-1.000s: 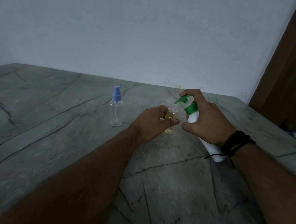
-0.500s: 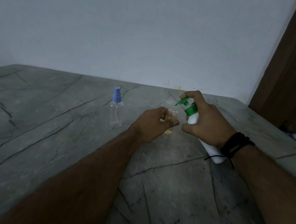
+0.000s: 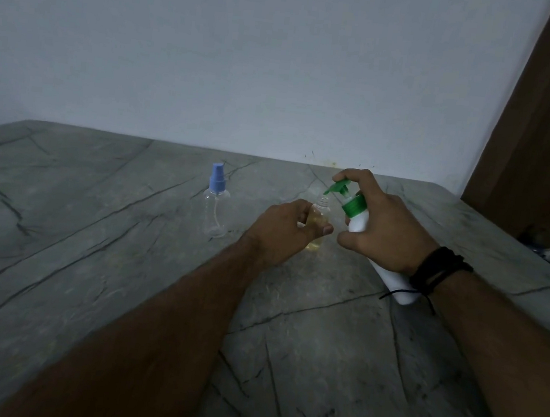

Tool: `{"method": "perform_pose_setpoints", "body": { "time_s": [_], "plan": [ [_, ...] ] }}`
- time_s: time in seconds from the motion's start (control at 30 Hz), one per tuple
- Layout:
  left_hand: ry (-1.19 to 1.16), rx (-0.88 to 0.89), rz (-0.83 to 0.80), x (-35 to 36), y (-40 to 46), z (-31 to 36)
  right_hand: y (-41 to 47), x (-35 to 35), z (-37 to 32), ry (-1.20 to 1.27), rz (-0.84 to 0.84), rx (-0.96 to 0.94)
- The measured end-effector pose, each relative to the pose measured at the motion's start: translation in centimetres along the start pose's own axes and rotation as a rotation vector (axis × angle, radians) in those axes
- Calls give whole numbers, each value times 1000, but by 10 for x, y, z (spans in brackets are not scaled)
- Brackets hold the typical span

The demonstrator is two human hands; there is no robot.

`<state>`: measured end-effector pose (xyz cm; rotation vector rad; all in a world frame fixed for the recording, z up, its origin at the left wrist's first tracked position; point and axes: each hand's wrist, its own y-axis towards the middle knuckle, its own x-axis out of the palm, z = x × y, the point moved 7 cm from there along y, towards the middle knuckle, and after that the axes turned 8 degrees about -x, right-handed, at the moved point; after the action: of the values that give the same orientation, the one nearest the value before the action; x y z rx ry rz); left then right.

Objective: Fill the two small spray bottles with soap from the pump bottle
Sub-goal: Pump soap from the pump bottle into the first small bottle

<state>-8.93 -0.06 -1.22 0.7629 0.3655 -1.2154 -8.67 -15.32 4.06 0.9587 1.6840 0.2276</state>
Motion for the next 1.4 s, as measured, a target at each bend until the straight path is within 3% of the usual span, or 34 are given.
{"method": "perform_pose_setpoints", "body": {
  "time_s": [1.4],
  "plan": [
    [-7, -14, 2, -2, -1, 1, 0, -2, -1, 9, 0, 14]
  ]
}}
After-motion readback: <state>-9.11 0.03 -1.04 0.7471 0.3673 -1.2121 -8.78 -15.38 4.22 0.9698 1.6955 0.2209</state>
